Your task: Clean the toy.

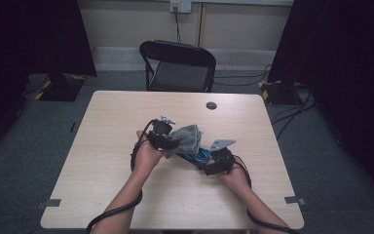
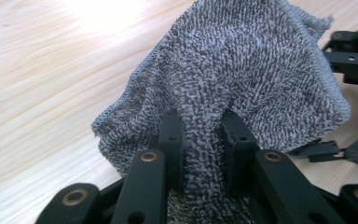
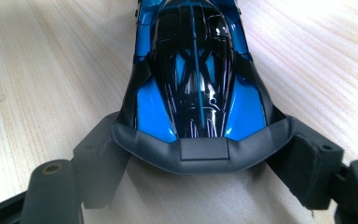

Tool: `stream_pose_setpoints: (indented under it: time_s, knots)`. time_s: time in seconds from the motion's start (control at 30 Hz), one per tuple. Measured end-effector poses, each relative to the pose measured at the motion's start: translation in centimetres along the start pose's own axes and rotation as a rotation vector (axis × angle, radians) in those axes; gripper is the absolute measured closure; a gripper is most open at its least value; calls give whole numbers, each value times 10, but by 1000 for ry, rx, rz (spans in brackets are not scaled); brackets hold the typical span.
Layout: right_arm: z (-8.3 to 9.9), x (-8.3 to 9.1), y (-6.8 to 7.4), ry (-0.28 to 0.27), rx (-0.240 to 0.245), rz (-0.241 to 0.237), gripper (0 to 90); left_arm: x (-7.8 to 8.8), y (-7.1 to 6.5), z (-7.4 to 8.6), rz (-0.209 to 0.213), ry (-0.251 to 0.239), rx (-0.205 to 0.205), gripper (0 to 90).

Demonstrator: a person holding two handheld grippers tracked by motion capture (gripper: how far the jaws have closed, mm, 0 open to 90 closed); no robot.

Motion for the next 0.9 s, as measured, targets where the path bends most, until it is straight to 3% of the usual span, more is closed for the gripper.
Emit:
stream_pose_setpoints:
  time_s: [0.4, 0.63, 0.9]
  knots:
    - [0, 0, 0, 1, 0, 0, 241, -16, -51, 1, 40, 27, -118, 735]
    - [0, 0, 0, 1, 1, 0, 241, -25, -62, 5, 21, 45, -175, 737]
    - [0, 0, 0, 0, 0, 0, 241, -24, -61, 6, 19, 44, -181, 738]
Point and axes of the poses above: each handheld gripper's, and its own axes: x roughly backward along the jaws, z roughly out of its underside, y roughly to its left, the point moved 4 cm from there along -x, roughly forward along the jaws, and after that the axes turned 15 degrees about -z, right-handed, at the moved point
